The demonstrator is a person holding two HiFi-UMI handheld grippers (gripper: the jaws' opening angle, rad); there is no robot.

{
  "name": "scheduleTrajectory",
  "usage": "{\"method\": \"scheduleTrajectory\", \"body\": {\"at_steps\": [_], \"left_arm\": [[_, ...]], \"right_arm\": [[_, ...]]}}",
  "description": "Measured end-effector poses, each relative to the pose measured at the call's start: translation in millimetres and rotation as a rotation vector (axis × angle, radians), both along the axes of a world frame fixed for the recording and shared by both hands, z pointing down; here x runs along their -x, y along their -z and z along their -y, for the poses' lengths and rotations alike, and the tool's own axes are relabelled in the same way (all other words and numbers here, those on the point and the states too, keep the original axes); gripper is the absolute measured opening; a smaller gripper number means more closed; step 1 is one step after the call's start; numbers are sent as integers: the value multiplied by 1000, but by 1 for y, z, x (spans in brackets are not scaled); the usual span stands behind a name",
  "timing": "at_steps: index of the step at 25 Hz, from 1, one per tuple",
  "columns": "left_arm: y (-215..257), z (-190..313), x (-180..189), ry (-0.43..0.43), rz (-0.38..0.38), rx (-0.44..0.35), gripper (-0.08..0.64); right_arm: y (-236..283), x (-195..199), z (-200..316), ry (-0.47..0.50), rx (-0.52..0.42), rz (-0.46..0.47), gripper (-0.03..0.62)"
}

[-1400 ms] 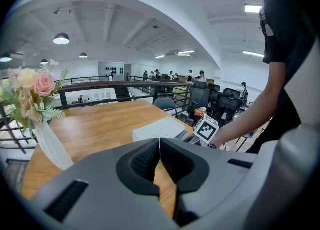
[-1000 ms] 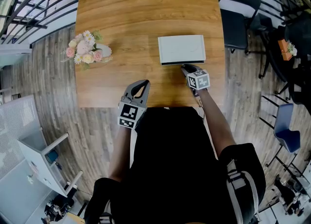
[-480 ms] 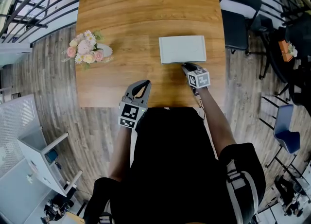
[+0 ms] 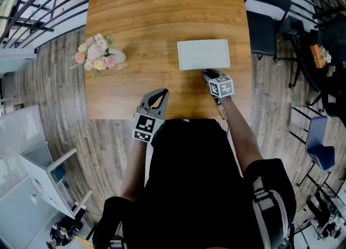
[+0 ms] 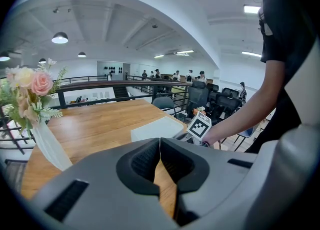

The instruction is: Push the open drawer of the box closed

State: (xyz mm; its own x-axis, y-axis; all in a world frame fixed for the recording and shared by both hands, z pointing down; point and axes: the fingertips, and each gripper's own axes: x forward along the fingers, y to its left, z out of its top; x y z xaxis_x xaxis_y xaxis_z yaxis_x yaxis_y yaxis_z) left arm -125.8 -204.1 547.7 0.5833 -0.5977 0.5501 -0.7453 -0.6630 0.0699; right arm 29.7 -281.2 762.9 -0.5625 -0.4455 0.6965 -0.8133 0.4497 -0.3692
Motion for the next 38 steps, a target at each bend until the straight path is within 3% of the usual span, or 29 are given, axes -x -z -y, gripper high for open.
{"method": "scheduleTrajectory", "body": {"at_steps": [17,22,27,38], "left_arm": [[2,-10,-7,-24,-6,-8,23],[3,-15,-14,-42,-9,-8,23],[2,-19,-26,-61,-22,-15,23],[-6,-32,-47,-65,-40,-17,23]], "right_arm": [[2,-10,-20,-10,-1,-60,83],[17,-15,-33,-1,-22,-36,17],[47,-15,-40,78,-102,-25,17],[100,-21,-62,248,-302,-151,15]]}}
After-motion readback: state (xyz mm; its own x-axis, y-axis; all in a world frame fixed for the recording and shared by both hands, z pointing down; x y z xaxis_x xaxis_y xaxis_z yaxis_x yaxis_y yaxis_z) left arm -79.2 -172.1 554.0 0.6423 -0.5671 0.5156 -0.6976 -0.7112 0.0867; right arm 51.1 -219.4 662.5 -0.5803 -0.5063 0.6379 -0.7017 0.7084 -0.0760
